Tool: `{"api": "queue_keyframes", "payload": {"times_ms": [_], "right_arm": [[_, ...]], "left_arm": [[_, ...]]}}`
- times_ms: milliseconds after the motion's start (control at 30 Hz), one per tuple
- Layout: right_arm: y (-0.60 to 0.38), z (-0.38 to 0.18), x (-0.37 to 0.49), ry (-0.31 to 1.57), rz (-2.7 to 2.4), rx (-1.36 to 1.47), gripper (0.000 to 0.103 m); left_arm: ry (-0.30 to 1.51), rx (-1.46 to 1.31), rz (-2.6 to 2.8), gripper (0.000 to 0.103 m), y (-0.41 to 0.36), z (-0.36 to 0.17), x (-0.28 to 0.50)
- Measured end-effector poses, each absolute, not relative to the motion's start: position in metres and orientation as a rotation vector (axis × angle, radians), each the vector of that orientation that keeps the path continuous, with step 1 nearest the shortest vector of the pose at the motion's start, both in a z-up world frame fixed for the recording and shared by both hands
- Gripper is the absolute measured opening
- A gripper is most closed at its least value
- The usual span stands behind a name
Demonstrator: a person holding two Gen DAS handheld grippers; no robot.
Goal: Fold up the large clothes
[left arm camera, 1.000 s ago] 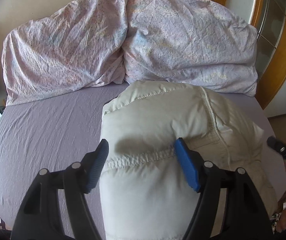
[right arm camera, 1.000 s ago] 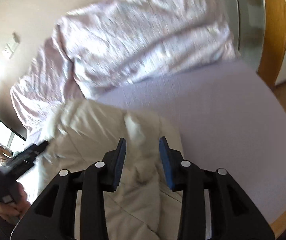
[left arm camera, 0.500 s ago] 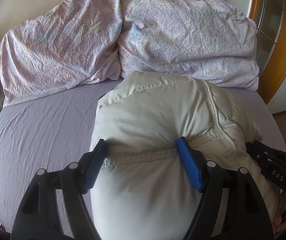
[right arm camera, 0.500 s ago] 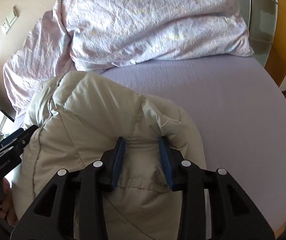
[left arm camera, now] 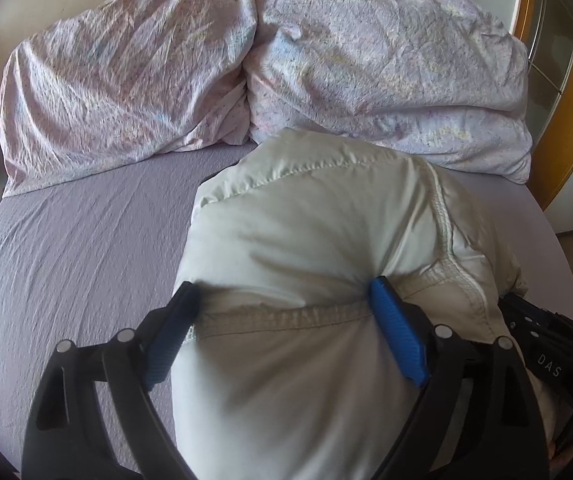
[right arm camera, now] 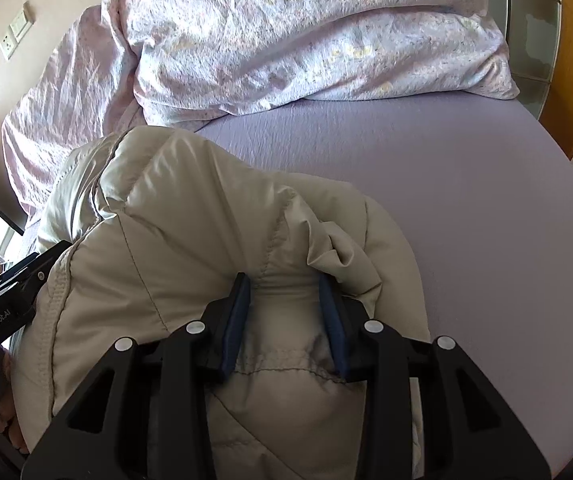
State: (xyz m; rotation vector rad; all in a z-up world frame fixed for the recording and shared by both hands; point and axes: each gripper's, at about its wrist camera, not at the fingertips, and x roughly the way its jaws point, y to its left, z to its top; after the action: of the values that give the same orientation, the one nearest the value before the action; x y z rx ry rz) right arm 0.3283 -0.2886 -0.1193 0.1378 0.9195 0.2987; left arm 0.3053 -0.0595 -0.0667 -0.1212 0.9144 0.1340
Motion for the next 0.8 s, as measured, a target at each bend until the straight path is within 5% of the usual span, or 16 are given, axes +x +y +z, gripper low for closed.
{"api": "queue_keyframes", "payload": {"times_ms": [800], "right_arm": [[-0.284, -0.125, 0.332, 0.880, 0.297, 0.143, 0.037]], "left_arm": [[0.901, -0.083, 0.161, 0.091, -0.062, -0.080, 0.310]]}}
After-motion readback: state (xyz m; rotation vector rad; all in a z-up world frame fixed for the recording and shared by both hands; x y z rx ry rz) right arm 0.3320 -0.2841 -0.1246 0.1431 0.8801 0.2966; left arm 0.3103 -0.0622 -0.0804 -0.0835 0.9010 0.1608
